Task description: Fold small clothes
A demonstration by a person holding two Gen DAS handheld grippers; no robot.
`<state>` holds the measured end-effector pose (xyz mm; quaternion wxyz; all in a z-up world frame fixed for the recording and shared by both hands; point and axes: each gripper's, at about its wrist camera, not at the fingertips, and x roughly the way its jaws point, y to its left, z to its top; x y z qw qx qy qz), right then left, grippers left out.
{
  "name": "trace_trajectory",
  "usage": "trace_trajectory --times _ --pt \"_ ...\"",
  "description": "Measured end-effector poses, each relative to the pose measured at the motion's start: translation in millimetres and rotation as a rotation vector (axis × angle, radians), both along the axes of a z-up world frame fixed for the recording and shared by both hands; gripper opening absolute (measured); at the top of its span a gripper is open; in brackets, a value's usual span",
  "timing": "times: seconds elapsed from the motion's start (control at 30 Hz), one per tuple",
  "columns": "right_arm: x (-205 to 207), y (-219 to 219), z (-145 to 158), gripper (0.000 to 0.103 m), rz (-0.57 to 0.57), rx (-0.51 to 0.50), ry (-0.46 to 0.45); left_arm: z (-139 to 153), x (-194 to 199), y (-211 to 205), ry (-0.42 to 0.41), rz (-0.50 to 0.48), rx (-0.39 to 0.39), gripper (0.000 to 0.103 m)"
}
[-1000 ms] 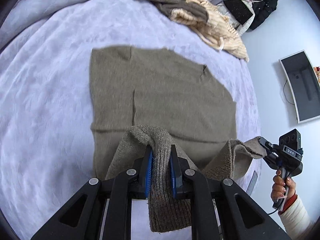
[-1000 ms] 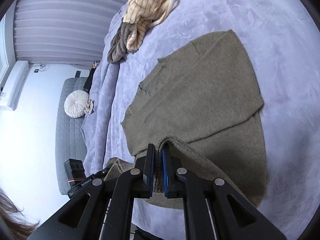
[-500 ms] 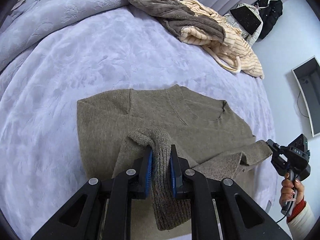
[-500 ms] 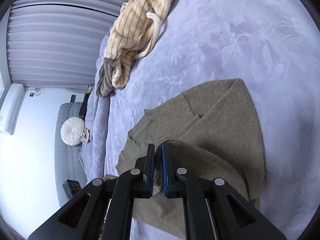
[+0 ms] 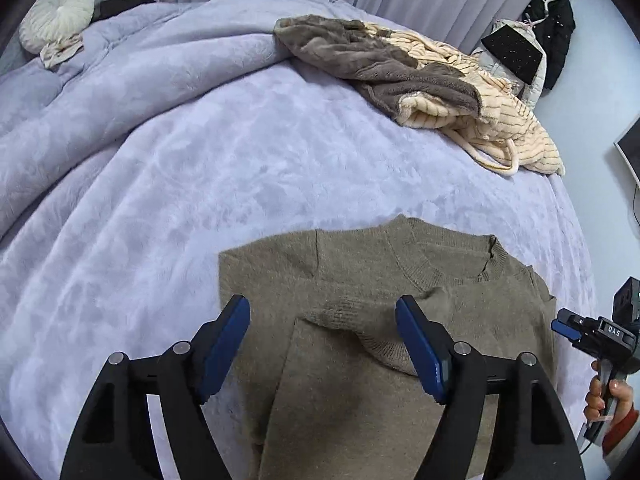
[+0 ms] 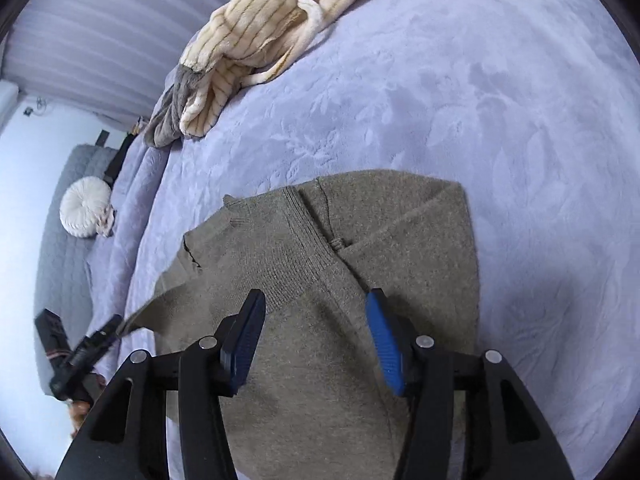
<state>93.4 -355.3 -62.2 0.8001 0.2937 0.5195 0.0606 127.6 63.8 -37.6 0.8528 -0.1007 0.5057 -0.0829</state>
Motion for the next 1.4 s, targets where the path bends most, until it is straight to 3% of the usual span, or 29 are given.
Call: trace_trajectory --times 0.13,0.27,0.3,0.33,0.37,0.47,0.53,0.6,0.7,0.77,0.87,0.9,0.93,1.0,1.1,1.27,1.4 --pt "20 9 2 0.057 0.022 -0.048 -0.014 -9 4 -1 0.038 -0.045 0.038 0.076" --pt "45 23 -7 0.053 0.075 -0.114 0.007 -23 -6 -4 0.066 -0.032 0.009 0.076" --pt "51 29 -12 0.045 0.103 -0.145 0.038 -28 -9 -6 0.078 -0.034 0.008 0.076" --pt "54 35 -15 0.005 0.129 -0.182 0.060 -33 -12 -9 0.089 -0.039 0.012 0.076" --pt "55 42 -13 0.006 0.161 -0.210 0.066 -38 -15 -13 0.099 -0.049 0.026 0.076" --pt "46 61 21 0.006 0.218 -0.346 -0.080 -52 -28 -23 0.104 -0.068 0.103 0.076" --pt "44 60 36 0.006 0.202 -0.403 -0.128 -62 -34 -22 0.134 -0.064 0.092 0.076" --pt "51 46 32 0.006 0.163 -0.397 -0.100 -68 -39 -20 0.158 -0.054 0.087 0.076" --pt "59 26 3 0.007 0.123 -0.377 -0.005 -69 -46 -15 0.162 -0.052 0.089 0.076" --pt "57 20 -12 0.016 0.096 -0.368 0.032 -67 -49 -11 0.163 -0.059 0.096 0.076" --pt "44 18 -6 0.033 0.034 -0.373 0.030 -65 -54 -3 0.171 -0.078 0.090 0.076" --pt "38 19 -1 0.033 0.022 -0.372 0.032 -64 -55 1 0.179 -0.087 0.082 0.076" --pt "31 21 5 0.033 0.018 -0.349 0.023 -63 -57 3 0.184 -0.096 0.072 0.076" --pt "8 33 21 0.033 -0.026 -0.193 -0.010 -63 -62 7 0.199 -0.132 0.033 0.076" --pt "-26 76 25 0.034 0.076 0.080 -0.016 -66 -68 10 0.230 -0.187 -0.018 0.076" --pt "-83 191 -23 0.040 0.215 0.381 0.143 -66 -77 11 0.246 -0.241 -0.056 0.076" --pt "-103 234 -68 0.040 0.097 0.468 0.223 -64 -84 16 0.268 -0.280 -0.140 0.076"
